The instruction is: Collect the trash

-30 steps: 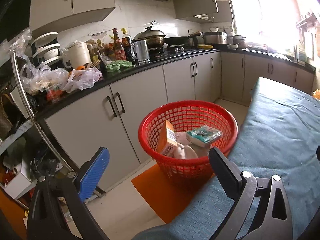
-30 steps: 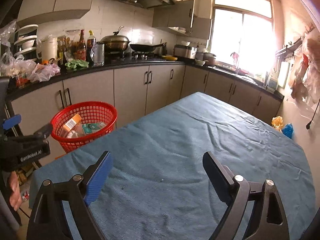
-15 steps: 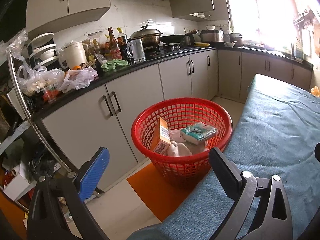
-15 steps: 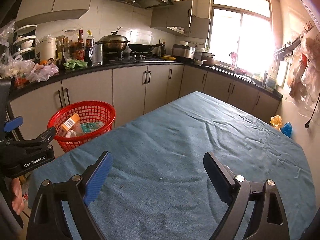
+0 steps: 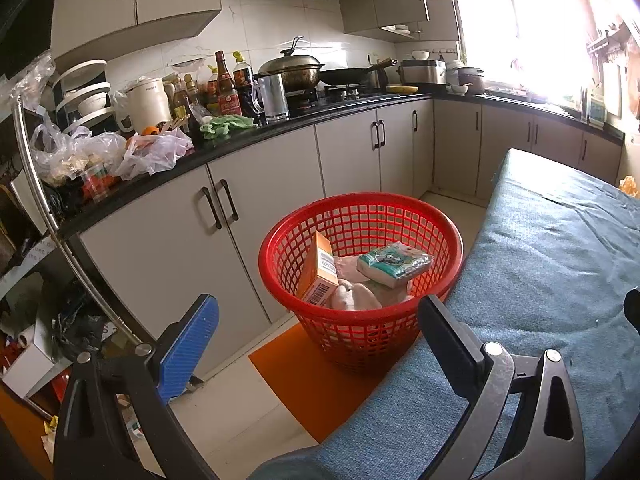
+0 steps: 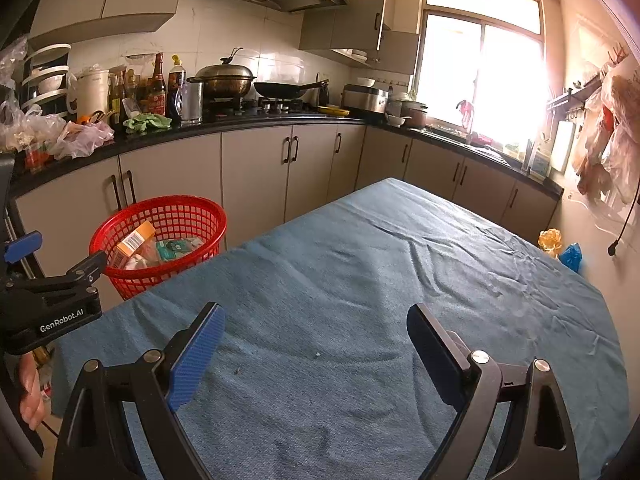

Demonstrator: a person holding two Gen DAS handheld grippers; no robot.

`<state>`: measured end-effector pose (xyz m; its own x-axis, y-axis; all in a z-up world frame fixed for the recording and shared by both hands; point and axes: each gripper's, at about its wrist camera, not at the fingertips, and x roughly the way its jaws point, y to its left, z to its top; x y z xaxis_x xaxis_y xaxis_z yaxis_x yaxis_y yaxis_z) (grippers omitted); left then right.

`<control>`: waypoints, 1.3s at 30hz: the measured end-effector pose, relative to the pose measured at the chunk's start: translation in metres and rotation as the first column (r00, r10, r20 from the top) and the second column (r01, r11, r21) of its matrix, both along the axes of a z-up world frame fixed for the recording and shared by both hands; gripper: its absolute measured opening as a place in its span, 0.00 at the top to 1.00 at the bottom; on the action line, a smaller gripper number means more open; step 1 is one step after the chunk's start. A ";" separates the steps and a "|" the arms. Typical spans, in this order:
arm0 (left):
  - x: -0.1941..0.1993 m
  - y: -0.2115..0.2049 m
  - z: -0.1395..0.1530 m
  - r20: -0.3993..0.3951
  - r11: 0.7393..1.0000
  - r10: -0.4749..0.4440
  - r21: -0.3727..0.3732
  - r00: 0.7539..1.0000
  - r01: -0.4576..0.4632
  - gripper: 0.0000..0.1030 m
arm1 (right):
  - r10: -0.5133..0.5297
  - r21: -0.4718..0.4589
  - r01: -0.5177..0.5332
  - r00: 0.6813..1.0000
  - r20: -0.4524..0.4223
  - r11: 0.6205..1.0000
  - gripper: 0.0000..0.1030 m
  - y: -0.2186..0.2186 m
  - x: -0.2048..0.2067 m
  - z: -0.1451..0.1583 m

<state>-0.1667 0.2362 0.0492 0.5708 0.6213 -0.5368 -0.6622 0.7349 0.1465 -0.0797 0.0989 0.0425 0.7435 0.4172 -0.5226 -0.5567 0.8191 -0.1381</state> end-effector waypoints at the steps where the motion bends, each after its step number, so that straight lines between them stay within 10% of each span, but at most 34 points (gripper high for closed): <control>1: 0.000 0.000 0.000 0.001 1.000 0.001 -0.002 1.000 -0.001 0.04 | -0.001 -0.002 0.001 1.000 0.000 1.000 0.08 0.000 0.000 0.000; 39: -0.001 0.000 0.000 0.002 1.000 -0.001 -0.005 1.000 0.001 0.04 | -0.004 -0.027 0.004 1.000 0.007 1.000 0.08 0.001 -0.001 -0.005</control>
<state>-0.1681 0.2364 0.0490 0.5727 0.6180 -0.5386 -0.6614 0.7365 0.1418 -0.0803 0.0999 0.0374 0.7489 0.4003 -0.5280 -0.5525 0.8172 -0.1641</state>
